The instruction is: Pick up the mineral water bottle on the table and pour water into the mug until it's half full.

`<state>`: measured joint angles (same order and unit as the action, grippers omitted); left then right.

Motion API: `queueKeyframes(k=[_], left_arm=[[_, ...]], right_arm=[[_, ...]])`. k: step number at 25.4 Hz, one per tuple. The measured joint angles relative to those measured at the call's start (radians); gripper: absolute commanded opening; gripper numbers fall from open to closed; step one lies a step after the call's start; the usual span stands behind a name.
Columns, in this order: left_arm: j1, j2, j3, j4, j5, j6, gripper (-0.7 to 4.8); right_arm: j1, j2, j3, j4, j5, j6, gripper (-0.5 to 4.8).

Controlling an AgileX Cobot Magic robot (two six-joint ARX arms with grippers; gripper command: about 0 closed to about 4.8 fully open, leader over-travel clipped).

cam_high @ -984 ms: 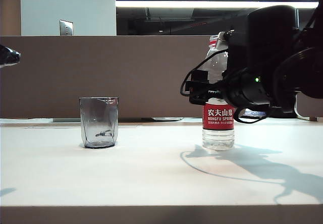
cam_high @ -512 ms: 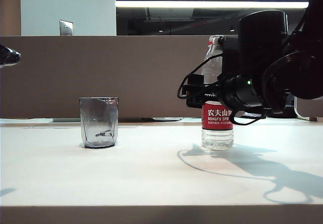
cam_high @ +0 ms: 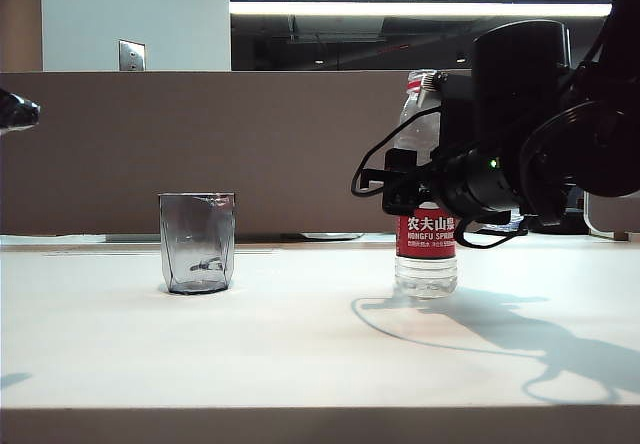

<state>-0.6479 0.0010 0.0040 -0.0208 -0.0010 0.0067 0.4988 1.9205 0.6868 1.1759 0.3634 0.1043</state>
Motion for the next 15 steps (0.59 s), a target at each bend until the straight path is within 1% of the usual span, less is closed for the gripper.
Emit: queueKeyframes(k=[3,7,11,13,14,15], left_arm=[[0.0,0.0,0.0,0.0,0.0,0.0,-0.05],[0.0,0.0,0.0,0.0,0.0,0.0,-0.05],[0.007,0.0,0.0,0.0,0.001,0.0,-0.05],[0.051,0.0,0.0,0.0,0.002,0.0,-0.05],[0.094,0.0,0.0,0.0,0.001,0.0,-0.05],[0.116,0.0,0.0,0.0,0.001,0.0,-0.05]], right_arm=[[0.0,-0.002,0.0,-0.002,-0.002,-0.025,2.92],[0.006,-0.042,-0.004,-0.047,-0.005,-0.165,2.92],[0.006,-0.109,-0.007,-0.071,-0.005,-0.263,2.92],[0.005,-0.142,0.028,-0.106,-0.004,-0.327,2.92],[0.003,-0.143,0.08,-0.161,-0.023,-0.361,2.92],[0.003,-0.143,0.1,-0.188,-0.035,-0.376,2.92]])
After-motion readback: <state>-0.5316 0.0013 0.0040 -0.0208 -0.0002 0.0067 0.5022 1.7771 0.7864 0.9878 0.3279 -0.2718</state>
